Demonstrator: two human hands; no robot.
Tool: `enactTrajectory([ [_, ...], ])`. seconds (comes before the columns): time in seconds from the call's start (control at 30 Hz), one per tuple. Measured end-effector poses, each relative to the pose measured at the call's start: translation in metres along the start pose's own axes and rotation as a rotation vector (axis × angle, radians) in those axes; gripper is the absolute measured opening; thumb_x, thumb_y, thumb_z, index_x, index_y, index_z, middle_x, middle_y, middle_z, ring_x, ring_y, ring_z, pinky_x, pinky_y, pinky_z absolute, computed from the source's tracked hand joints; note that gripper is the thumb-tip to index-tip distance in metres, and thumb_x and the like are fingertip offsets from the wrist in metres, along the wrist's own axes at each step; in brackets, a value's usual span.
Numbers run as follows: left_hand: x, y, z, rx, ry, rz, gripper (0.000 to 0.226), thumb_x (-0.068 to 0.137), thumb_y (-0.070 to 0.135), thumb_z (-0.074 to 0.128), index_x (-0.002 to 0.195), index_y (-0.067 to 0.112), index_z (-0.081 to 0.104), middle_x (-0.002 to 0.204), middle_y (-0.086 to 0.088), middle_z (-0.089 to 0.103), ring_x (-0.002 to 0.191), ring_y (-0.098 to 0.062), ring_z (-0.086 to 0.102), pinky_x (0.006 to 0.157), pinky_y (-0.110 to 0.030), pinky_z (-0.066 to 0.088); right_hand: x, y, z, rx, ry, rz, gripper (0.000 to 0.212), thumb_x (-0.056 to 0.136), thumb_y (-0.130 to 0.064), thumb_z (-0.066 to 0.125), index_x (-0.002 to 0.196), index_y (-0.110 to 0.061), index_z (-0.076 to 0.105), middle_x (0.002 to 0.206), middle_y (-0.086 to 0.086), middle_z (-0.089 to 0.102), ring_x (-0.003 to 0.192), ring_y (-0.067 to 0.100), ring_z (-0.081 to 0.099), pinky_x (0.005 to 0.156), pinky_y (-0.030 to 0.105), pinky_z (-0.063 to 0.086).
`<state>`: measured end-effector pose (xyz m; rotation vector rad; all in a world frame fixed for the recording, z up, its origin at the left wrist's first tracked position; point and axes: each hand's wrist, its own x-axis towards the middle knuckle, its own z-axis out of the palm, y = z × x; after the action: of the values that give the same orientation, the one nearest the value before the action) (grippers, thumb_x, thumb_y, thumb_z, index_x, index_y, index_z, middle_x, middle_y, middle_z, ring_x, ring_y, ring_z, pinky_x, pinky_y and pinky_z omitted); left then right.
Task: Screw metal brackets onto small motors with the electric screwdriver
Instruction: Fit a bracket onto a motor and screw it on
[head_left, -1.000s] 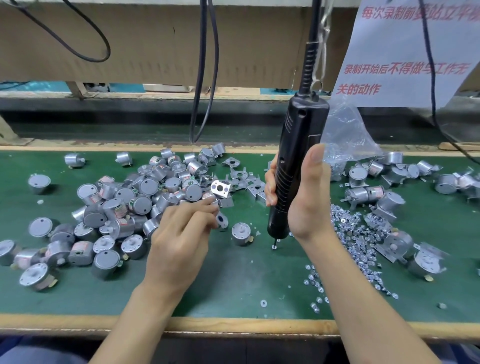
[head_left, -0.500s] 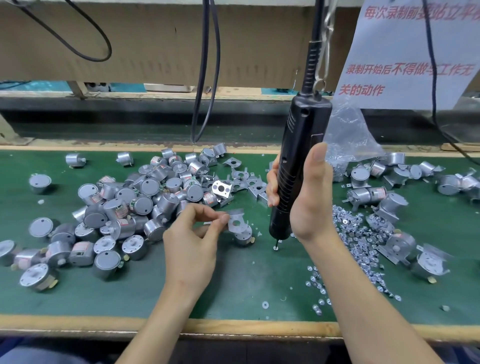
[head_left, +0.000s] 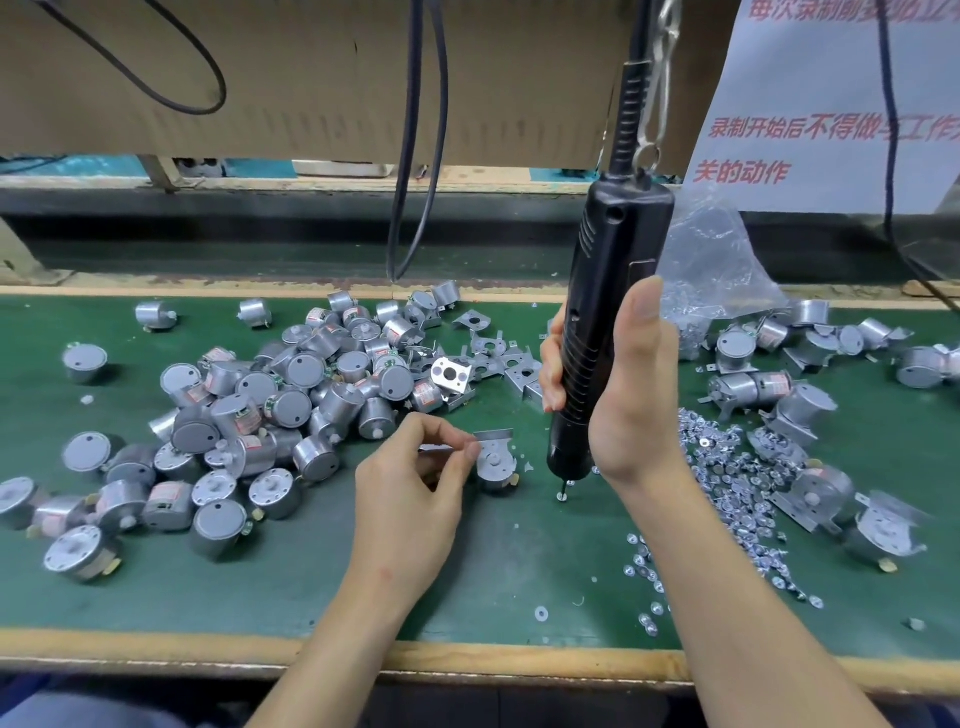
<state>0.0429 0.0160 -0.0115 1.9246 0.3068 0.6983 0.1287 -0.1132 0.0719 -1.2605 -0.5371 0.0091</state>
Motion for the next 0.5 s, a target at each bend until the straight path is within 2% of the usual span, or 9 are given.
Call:
enactTrajectory([
  [0.13, -0.0018, 0.0028, -0.0017, -0.039, -0.024, -0.017, 0.017, 0.085, 0.024, 0.070, 0.092, 0.030, 0.056, 0.092, 0.015, 0.068, 0.073, -0.013, 0.068, 0.063, -0.023, 0.052, -0.0013, -0.0006, 0.0009, 0.005, -0.004, -0.003, 0.086, 0.069, -0.094, 0.052, 0.069, -0.008, 0.049, 0.056, 0.002, 0.052, 0.045, 0.022, 0.046, 0.050, 0.031, 0.038],
  [0.23, -0.0028, 0.0028, -0.0015, 0.023, -0.102, 0.032, 0.033, 0.078, 0.031, 0.070, 0.107, 0.030, 0.056, 0.102, 0.019, 0.064, 0.089, -0.008, 0.065, 0.068, -0.020, 0.051, -0.0025, -0.0017, 0.0027, 0.005, -0.008, -0.005, 0.090, 0.068, -0.094, 0.053, 0.073, -0.004, 0.048, 0.056, 0.003, 0.051, 0.045, 0.022, 0.046, 0.049, 0.031, 0.038],
  [0.33, -0.0035, 0.0017, -0.0015, 0.130, -0.155, 0.106, 0.048, 0.075, 0.034, 0.074, 0.120, 0.030, 0.057, 0.106, 0.024, 0.063, 0.093, -0.001, 0.061, 0.069, -0.010, 0.044, -0.0034, -0.0026, 0.0038, -0.008, -0.005, -0.004, 0.092, 0.068, -0.094, 0.053, 0.073, -0.002, 0.047, 0.056, 0.004, 0.052, 0.045, 0.021, 0.047, 0.049, 0.032, 0.039],
  [0.5, -0.0029, -0.0032, -0.0023, 0.227, -0.187, 0.139, 0.050, 0.077, 0.031, 0.077, 0.123, 0.030, 0.060, 0.107, 0.022, 0.064, 0.095, 0.004, 0.059, 0.075, -0.005, 0.039, -0.0017, -0.0050, 0.0056, -0.022, -0.001, 0.008, 0.092, 0.066, -0.095, 0.053, 0.072, -0.003, 0.048, 0.057, 0.005, 0.053, 0.046, 0.023, 0.047, 0.050, 0.033, 0.039],
])
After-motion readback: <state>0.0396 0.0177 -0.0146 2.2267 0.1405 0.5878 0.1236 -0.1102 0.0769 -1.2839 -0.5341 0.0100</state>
